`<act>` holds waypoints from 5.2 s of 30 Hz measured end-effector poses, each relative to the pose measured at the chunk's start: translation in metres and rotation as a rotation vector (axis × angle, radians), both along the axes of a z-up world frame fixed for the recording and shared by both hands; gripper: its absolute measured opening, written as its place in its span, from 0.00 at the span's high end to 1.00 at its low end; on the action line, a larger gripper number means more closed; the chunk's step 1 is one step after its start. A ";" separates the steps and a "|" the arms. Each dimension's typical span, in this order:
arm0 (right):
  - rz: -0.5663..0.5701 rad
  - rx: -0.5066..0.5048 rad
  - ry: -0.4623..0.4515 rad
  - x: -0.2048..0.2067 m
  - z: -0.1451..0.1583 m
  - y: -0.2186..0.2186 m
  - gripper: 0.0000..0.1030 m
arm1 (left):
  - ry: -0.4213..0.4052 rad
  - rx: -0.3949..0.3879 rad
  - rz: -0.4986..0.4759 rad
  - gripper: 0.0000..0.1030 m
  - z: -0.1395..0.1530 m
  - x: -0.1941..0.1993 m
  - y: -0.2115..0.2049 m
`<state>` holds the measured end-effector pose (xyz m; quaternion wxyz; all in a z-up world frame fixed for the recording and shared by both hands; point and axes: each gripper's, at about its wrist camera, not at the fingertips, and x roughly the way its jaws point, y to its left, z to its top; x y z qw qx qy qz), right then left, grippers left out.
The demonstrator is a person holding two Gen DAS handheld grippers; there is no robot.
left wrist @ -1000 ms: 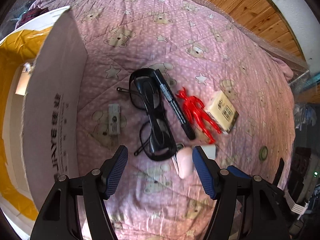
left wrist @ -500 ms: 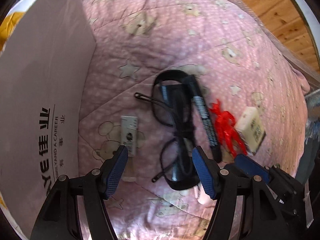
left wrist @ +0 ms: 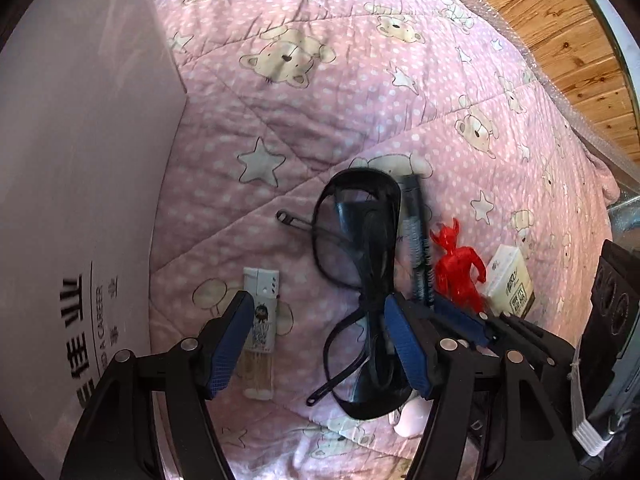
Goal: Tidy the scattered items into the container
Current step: 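Grasp the black glasses with the left tool while the right tool grasps the black marker, then lift and carry the glasses and marker over the white box with both tools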
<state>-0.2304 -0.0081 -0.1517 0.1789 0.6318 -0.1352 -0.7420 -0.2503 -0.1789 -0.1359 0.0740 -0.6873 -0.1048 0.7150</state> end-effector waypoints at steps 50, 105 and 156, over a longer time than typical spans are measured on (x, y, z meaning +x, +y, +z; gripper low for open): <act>-0.127 -0.037 0.055 0.124 0.071 0.024 0.84 | 0.204 0.087 -0.110 0.76 0.086 0.077 -0.015; -0.062 0.017 0.112 0.242 0.108 -0.028 0.85 | 0.352 0.079 -0.096 0.76 0.143 0.199 -0.061; 0.329 0.022 0.250 0.182 0.168 -0.186 0.84 | 0.431 0.044 0.235 0.76 0.161 0.208 -0.217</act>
